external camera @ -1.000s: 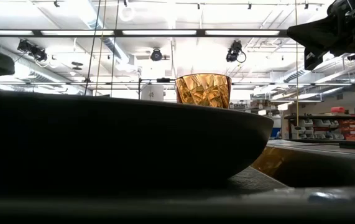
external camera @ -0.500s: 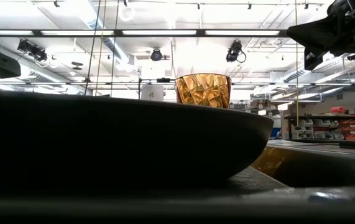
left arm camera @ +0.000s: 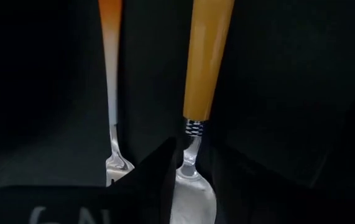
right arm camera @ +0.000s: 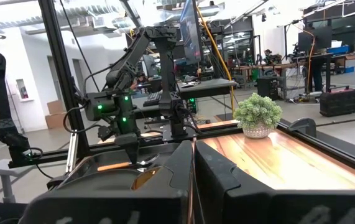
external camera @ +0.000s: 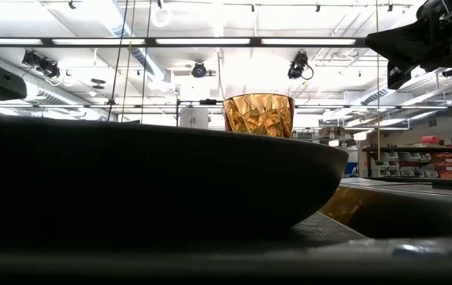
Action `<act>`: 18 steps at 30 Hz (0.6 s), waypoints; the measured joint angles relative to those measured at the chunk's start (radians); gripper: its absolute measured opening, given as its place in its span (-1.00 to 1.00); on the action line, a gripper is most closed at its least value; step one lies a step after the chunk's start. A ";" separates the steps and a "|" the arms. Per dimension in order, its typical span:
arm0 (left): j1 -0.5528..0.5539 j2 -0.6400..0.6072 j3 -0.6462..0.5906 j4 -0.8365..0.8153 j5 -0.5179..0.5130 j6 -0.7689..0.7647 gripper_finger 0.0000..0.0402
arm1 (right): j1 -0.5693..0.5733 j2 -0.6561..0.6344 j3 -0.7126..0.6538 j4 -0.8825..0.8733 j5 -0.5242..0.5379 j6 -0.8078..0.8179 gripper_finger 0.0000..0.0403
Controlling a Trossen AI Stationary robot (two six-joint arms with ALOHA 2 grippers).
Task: Pick and place plate/cup/fork/spoon on tray
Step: Return to Home Position
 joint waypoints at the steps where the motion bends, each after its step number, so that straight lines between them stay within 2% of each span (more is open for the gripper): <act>1: 0.000 0.000 0.000 0.000 0.000 0.000 -0.47 | 0.000 0.000 0.000 0.000 0.000 0.000 -0.89; 18: -0.012 0.000 0.000 0.000 -0.004 -0.078 -0.47 | 0.000 0.000 0.000 0.000 0.000 0.000 -0.89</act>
